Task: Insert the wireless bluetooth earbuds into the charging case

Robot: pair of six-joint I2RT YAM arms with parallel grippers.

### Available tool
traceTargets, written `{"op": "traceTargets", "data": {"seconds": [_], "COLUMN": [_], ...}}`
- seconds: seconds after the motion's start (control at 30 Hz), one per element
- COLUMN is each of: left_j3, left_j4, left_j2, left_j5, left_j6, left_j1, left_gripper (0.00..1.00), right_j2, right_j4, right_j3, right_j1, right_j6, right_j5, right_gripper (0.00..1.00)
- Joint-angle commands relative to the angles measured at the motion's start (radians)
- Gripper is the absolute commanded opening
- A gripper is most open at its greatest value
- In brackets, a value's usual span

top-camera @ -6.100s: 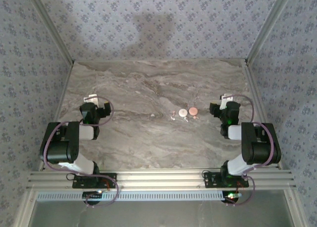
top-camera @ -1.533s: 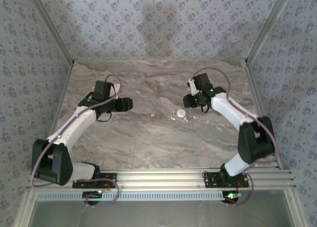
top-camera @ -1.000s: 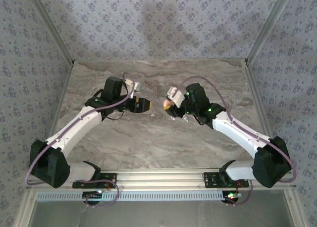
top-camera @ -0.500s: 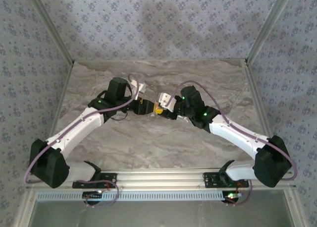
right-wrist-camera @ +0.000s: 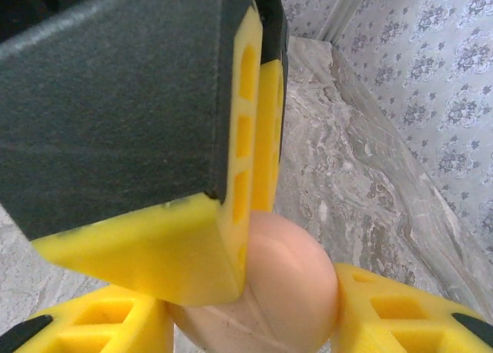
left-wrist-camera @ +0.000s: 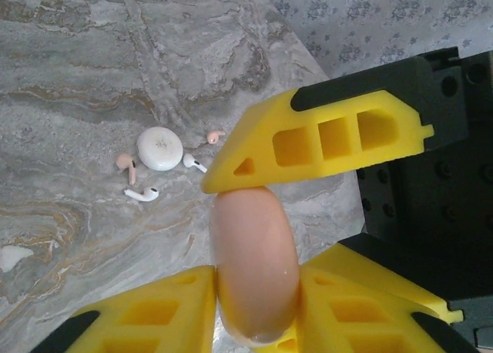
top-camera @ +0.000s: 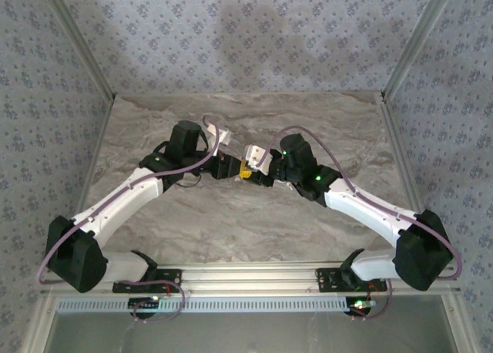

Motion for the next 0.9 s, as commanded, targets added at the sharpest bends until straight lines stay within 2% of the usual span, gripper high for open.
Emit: {"op": "traceTargets", "data": {"seconds": [0.0,0.23,0.27,0.33,0.4,0.47,0.6,0.67,0.8,0.87], "left_j3": [0.001,-0.032,-0.051,-0.083,-0.115,-0.168,-0.286,-0.304,-0.288,-0.284], "left_j4": [0.028,0.058,0.084,0.124,0.165,0.250,0.463,0.469,0.383,0.368], "left_j2": [-0.015,-0.030,-0.033,-0.042,-0.054,-0.071,-0.106,-0.118,-0.129,-0.132], "left_j5": [0.025,-0.001,-0.008,-0.004,0.008,0.035,0.142,0.175,0.210,0.216], "left_j6": [0.022,0.071,0.079,0.112,0.156,0.190,0.257,0.320,0.444,0.466], "left_j1": [-0.006,-0.005,-0.006,-0.006,-0.005,-0.005,-0.012,-0.021,-0.042,-0.050], "left_gripper": [0.27,0.10,0.09,0.09,0.09,0.08,0.07,0.05,0.02,0.02], "right_j2": [0.002,-0.016,-0.023,-0.047,-0.096,-0.169,-0.262,-0.258,-0.205,-0.171], "right_j4": [0.019,0.048,0.059,0.056,0.037,0.036,-0.040,-0.129,-0.254,-0.298], "right_j3": [0.008,-0.010,-0.019,-0.034,-0.063,-0.115,-0.138,-0.095,-0.017,0.016], "right_j1": [0.011,0.012,0.010,0.002,-0.023,-0.070,-0.181,-0.207,-0.217,-0.214], "right_j6": [0.004,0.005,0.013,0.041,0.078,0.119,0.155,0.150,0.115,0.098], "right_j5": [-0.024,-0.020,-0.020,-0.027,-0.059,-0.124,-0.361,-0.434,-0.544,-0.580], "right_gripper": [0.48,0.52,0.55,0.66,0.71,0.72,0.73,0.72,0.65,0.63]}}
